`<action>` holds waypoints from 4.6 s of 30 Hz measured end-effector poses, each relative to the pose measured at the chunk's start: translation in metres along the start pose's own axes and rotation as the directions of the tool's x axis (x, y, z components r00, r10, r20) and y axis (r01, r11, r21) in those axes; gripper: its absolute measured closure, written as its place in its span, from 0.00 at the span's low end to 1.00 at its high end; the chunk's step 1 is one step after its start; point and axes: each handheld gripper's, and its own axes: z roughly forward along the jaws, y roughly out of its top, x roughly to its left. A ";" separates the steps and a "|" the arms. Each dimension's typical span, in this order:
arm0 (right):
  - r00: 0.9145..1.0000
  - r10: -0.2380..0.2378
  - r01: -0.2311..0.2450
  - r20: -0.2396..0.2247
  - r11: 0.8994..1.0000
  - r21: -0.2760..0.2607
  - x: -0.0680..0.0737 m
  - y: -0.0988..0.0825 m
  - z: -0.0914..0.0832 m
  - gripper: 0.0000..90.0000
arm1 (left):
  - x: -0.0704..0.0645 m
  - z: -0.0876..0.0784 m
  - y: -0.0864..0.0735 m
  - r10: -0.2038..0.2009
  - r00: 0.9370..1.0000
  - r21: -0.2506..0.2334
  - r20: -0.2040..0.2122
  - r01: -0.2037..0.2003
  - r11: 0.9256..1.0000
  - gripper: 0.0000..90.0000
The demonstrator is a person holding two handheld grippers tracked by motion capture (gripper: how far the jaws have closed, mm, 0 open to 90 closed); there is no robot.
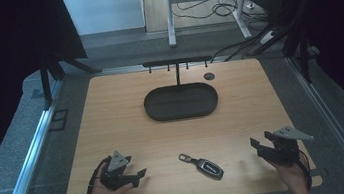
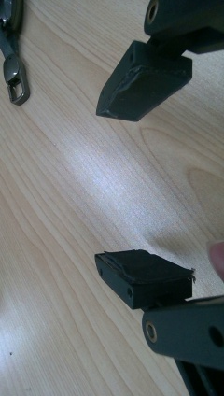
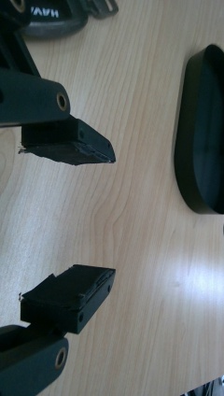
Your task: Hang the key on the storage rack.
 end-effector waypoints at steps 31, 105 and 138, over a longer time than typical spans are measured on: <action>0.975 -0.143 0.140 -0.170 0.990 -0.034 0.053 0.026 -0.003 0.42 | -0.003 0.002 0.000 0.003 1.000 0.013 0.001 -0.003 1.000 0.28; 0.811 -0.301 0.535 -0.502 0.729 0.427 0.173 0.056 0.107 0.62 | -0.001 -0.006 0.000 -0.022 1.000 -0.006 -0.007 0.022 1.000 0.29; 0.822 -0.339 0.566 -0.457 0.565 0.600 0.188 0.055 0.133 0.81 | -0.001 -0.006 0.000 -0.015 1.000 -0.008 -0.006 0.015 1.000 0.29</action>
